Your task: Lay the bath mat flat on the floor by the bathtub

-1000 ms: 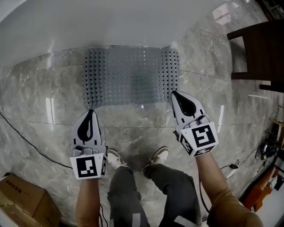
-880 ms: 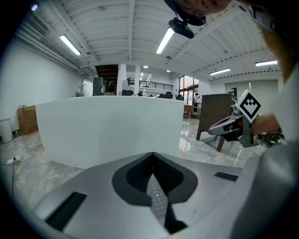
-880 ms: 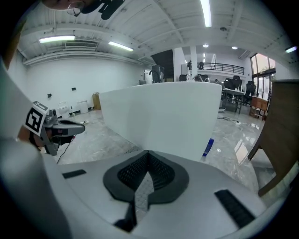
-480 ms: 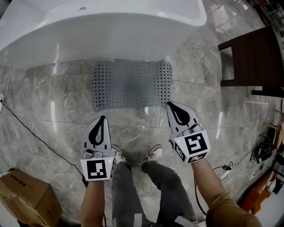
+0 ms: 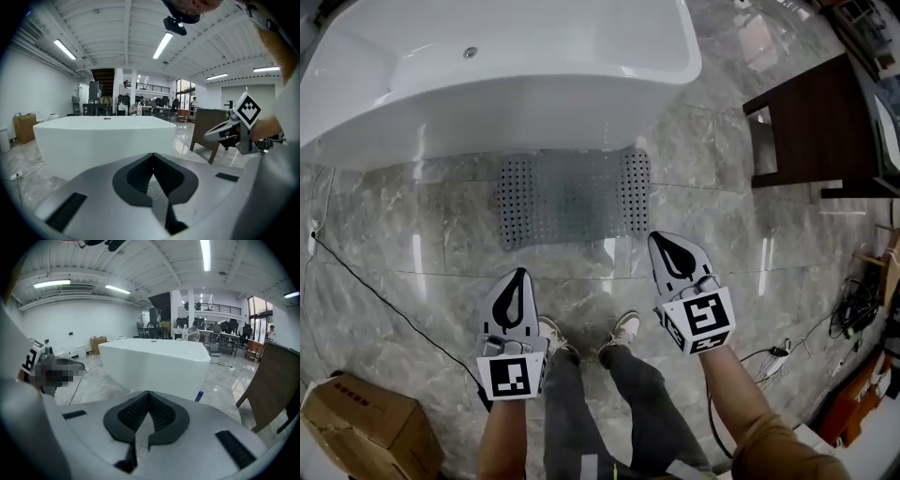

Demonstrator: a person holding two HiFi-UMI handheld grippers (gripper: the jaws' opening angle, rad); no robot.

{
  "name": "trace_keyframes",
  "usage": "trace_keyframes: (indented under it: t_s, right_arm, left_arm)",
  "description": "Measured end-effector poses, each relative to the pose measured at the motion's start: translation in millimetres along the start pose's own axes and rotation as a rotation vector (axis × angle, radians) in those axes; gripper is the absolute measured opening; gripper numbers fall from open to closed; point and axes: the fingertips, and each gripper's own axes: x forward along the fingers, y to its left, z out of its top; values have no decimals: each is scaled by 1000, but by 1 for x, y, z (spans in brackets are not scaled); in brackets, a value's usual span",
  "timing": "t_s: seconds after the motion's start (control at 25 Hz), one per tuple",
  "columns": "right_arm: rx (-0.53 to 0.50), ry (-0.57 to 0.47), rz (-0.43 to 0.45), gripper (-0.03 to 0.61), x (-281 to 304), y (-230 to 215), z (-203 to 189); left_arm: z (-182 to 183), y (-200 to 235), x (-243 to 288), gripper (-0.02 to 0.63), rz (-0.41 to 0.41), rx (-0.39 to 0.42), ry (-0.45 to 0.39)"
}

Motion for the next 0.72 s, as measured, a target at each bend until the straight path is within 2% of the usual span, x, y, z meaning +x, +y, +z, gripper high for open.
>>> trace_keyframes:
  t_s: [0.12, 0.24, 0.36, 0.48, 0.72]
  right_arm:
    - [20, -10, -11, 3, -10, 2, 6]
    - [51, -21, -23, 3, -26, 3, 13]
    - [92, -31, -42, 3, -49, 3, 28]
    - [116, -46, -20, 3, -64, 11, 54]
    - [84, -91, -8, 3, -108, 14, 117]
  left_arm:
    - [23, -5, -4, 3, -24, 26, -45]
    - [49, -17, -9, 3, -37, 51, -56]
    - [84, -20, -17, 3, -25, 26, -89]
    - [117, -18, -30, 3, -20, 21, -113]
    - [174, -33, -57, 3, -65, 31, -147]
